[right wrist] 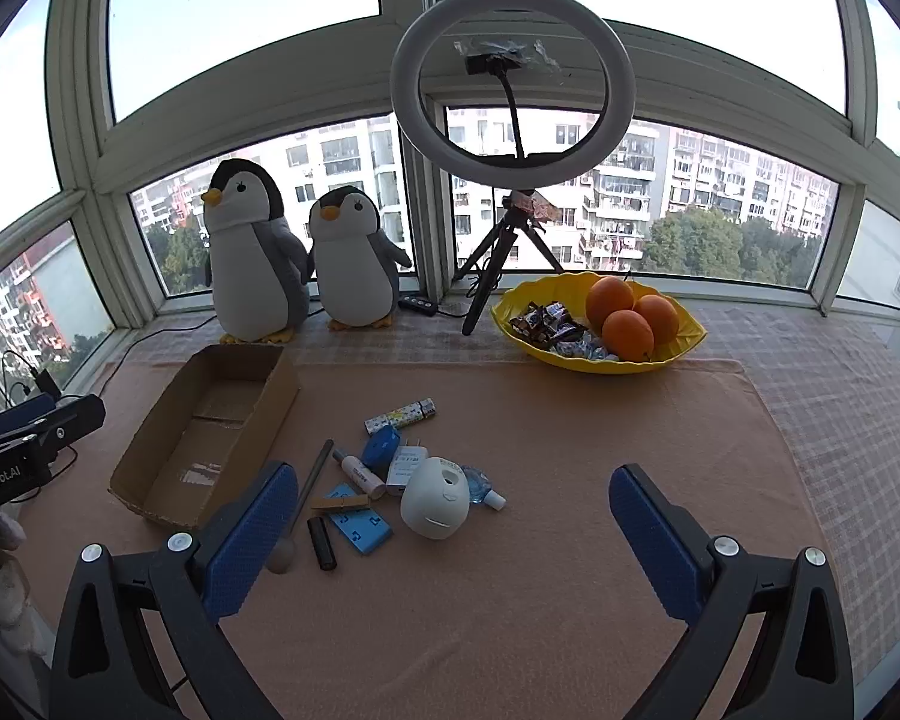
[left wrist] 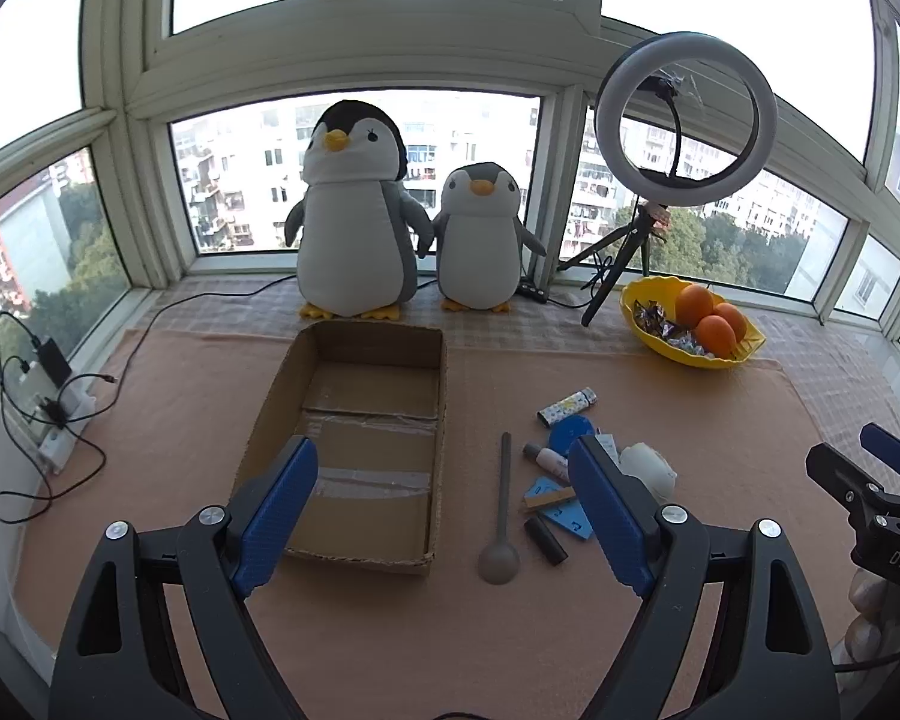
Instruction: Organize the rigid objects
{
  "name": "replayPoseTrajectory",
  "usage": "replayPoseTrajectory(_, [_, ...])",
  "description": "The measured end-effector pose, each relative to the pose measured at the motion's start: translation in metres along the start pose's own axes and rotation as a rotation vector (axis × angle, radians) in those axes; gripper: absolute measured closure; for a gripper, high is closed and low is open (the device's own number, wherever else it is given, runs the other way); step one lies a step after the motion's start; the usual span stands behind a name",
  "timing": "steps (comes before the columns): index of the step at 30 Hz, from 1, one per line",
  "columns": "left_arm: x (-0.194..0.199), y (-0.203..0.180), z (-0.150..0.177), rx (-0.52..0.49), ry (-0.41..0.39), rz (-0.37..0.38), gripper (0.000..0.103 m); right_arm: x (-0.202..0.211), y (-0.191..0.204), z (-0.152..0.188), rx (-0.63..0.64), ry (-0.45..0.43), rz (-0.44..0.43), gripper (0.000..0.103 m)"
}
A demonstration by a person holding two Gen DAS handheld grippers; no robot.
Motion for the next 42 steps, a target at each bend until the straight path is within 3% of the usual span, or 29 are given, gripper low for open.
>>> replayPoseTrajectory(42, [-0.011, 0.006, -0.001, 0.004, 0.012, -0.005, 0.017, -0.006, 0.005, 0.004, -0.005, 0.022, -0.007, 0.0])
Point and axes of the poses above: each gripper's, at about its wrist camera, not at the fingertips, and x roughly against the way its jaws point, y to its left, z to its underside, the point moved 9 cm from there along -x, roughly the way its jaws point, and after that the axes turned 8 degrees about x, right-handed, at the moved point
